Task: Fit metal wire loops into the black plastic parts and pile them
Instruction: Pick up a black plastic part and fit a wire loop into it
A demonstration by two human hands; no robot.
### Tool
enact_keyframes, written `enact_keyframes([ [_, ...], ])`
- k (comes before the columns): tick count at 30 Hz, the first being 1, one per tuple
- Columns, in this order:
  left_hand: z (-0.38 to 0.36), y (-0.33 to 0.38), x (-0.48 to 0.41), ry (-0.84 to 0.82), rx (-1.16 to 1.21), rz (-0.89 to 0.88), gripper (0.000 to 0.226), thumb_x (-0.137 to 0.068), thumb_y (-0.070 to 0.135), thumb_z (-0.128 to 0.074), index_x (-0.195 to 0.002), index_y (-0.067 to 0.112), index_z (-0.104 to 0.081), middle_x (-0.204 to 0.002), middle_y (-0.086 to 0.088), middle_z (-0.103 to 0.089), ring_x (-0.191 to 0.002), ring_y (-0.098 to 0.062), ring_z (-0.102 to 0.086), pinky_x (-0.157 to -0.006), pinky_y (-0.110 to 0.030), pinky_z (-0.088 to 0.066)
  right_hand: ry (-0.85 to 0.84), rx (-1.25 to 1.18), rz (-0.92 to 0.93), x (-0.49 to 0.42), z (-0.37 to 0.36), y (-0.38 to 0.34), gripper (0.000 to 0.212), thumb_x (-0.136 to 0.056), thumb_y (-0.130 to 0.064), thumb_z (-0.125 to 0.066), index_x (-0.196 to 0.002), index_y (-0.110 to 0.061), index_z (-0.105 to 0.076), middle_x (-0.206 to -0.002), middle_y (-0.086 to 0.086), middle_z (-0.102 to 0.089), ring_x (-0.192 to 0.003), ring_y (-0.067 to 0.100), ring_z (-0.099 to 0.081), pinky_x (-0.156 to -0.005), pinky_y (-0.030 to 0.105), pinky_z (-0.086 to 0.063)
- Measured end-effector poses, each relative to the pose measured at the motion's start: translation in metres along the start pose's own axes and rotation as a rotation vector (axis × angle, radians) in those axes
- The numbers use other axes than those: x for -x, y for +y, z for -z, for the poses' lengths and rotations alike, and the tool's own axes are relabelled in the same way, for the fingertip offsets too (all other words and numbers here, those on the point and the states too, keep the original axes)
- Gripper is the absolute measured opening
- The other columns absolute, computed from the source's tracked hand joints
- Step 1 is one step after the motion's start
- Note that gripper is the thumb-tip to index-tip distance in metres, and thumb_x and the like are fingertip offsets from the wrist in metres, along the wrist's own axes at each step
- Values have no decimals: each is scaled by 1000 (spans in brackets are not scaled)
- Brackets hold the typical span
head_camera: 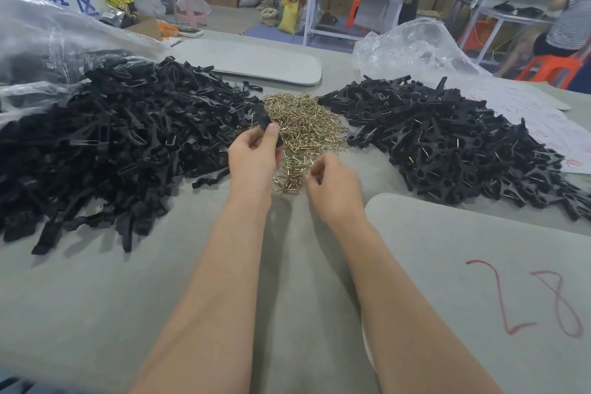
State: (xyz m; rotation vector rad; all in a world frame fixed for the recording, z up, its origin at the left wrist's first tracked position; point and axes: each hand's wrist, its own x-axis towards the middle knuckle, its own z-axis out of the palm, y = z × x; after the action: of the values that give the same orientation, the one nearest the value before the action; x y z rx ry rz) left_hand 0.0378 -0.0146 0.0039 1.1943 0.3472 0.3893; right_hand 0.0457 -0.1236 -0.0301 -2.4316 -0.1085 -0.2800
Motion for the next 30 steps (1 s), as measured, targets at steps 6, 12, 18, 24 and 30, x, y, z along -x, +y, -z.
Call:
enact_keyframes([
  [6,0,-2,0,-23,-57,-12,20,-94,19,-57,-109,6,-61,-91,1,-63,-78,-7,-61,-70,-16,-54,95,-194,-17,-1,6,1,18,-89,-10,-55,-104,-17,-49,-86,-6,-59,-77,12,-51,-63,16,-29],
  [12,-1,-1,3,-78,-118,-35,8,-94,13,-57,-87,16,-59,-74,5,-58,-67,-8,-54,-74,-25,-50,-11,-76,9,-4,8,5,23,-92,-7,-47,-109,-10,-62,-109,7,-62,-101,20,-55,-81,19,-35],
  [18,-3,-1,5,-116,-162,-30,4,-93,12,-58,-97,12,-59,-78,2,-59,-72,-10,-56,-77,-26,-52,-33,-3,29,-3,9,6,21,-89,-9,-51,-102,-15,-67,-106,8,-64,-101,24,-57,-92,33,-43],
  [24,-2,-2,4,-127,-266,-52,21,-92,15,-60,-112,7,-61,-104,-8,-65,-98,-22,-63,-90,-33,-53,-23,-64,100,-3,16,6,26,-91,-5,-50,-106,-12,-70,-106,7,-69,-100,21,-62,-90,25,-42],
  [30,-1,-6,4,-156,-371,-96,21,-90,13,-62,-111,9,-62,-103,-5,-61,-110,-27,-60,-100,-43,-46,77,16,104,-7,21,9,29,-96,-7,-45,-119,-9,-62,-116,13,-59,-108,26,-53,-91,26,-33],
])
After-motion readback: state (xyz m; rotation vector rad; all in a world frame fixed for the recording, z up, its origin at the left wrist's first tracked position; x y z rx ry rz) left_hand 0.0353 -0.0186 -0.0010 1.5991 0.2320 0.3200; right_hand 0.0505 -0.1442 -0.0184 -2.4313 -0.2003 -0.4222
